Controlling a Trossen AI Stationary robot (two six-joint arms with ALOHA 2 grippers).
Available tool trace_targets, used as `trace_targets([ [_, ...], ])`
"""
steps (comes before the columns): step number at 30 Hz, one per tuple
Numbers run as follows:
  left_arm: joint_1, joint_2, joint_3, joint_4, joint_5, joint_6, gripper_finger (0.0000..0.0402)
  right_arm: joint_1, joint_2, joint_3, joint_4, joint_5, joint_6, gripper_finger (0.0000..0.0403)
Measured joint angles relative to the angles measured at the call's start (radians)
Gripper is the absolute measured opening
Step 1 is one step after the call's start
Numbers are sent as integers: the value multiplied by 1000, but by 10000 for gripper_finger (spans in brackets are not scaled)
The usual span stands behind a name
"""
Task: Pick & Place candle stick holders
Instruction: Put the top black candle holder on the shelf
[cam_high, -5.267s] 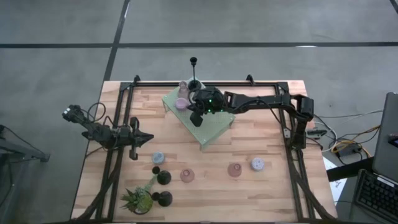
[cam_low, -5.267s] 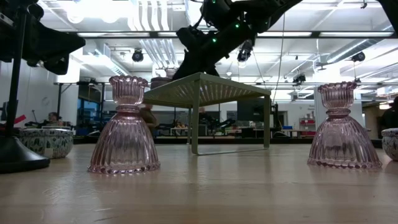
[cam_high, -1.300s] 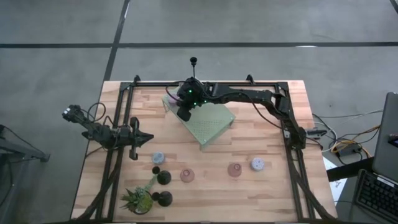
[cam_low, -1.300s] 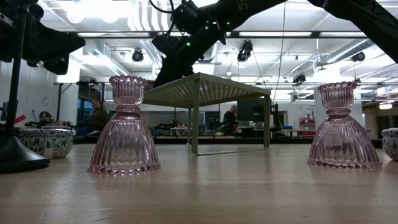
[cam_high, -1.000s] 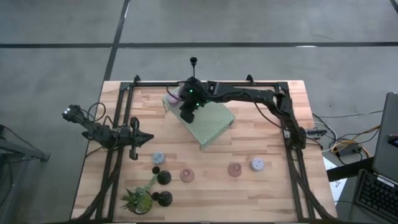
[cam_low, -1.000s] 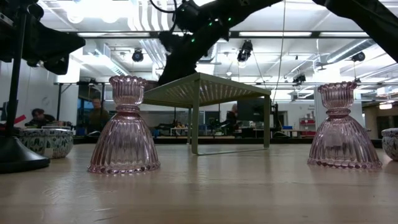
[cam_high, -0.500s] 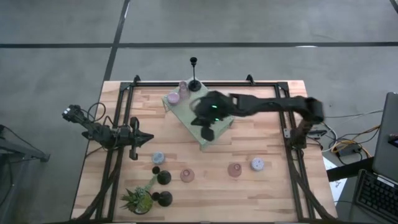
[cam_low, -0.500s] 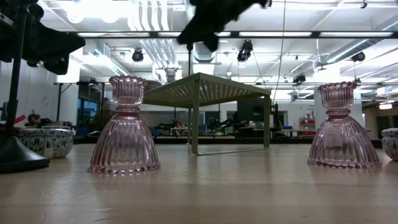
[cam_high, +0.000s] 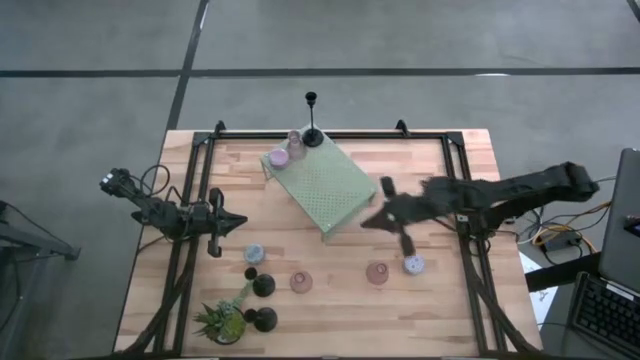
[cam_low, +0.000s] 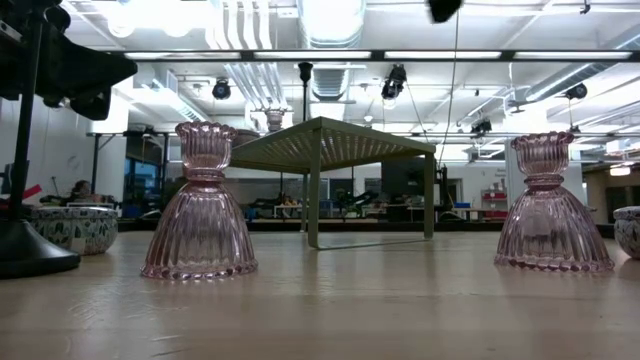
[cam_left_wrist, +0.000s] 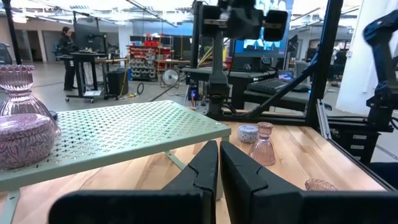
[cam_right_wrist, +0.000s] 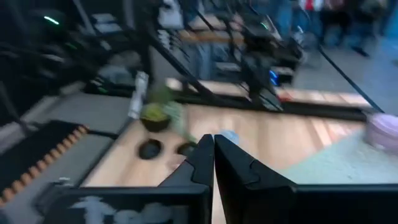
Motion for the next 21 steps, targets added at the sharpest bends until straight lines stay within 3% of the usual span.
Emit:
trace_targets([
  [6, 0, 0, 0, 0, 0, 0, 21, 90, -198, -193, 110, 0, 24, 8],
  [12, 0, 0, 0, 0, 0, 0, 21, 115, -290, -326, 134, 7, 109, 8],
  [18, 0, 0, 0, 0, 0, 0, 21, 121, -422, -453, 146, 135, 69, 8],
  [21, 0, 0, 0, 0, 0, 0, 21, 122, -508, -515, 156, 144, 66, 8],
])
